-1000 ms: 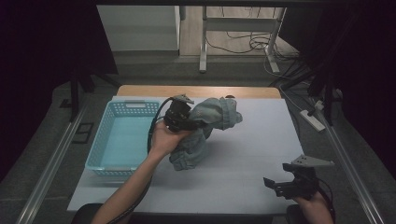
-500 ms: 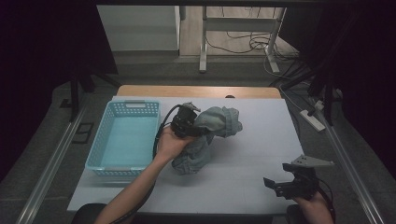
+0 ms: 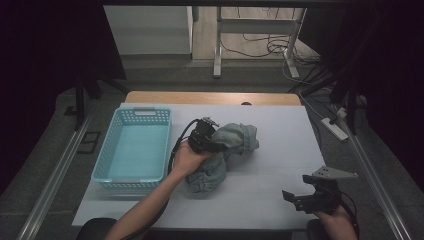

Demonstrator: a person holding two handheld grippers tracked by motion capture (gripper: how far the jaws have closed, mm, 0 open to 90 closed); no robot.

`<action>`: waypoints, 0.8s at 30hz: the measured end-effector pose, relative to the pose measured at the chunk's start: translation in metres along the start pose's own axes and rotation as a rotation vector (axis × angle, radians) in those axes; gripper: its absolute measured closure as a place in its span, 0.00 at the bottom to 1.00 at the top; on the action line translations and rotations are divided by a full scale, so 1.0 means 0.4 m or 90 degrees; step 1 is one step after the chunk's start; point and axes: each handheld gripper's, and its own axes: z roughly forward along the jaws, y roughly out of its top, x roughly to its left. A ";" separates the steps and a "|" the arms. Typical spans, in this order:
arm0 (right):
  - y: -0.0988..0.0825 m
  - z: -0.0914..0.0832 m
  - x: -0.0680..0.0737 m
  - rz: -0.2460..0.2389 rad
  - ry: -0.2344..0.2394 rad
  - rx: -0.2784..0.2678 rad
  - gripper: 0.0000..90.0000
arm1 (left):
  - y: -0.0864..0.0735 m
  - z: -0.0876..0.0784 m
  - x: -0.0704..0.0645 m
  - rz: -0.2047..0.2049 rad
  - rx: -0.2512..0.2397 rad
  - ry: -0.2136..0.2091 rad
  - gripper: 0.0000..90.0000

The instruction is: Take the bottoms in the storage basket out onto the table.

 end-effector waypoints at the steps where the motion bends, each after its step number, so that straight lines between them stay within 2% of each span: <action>1: 0.000 0.000 0.000 0.000 0.000 0.000 0.02 | -0.001 0.002 0.002 0.000 0.002 -0.001 0.62; 11: 0.001 0.001 0.000 0.000 0.002 -0.001 0.02 | -0.013 0.017 0.016 -0.009 0.009 -0.001 0.61; 16: 0.001 0.001 0.000 -0.001 0.001 0.000 0.02 | -0.017 0.025 0.022 -0.003 0.015 0.003 0.60; 20: 0.001 0.001 0.000 -0.002 0.001 0.000 0.02 | -0.024 0.030 0.032 0.010 0.016 -0.004 0.60; 24: 0.002 0.001 0.000 -0.003 0.002 -0.001 0.02 | -0.030 0.037 0.041 0.000 0.010 -0.011 0.58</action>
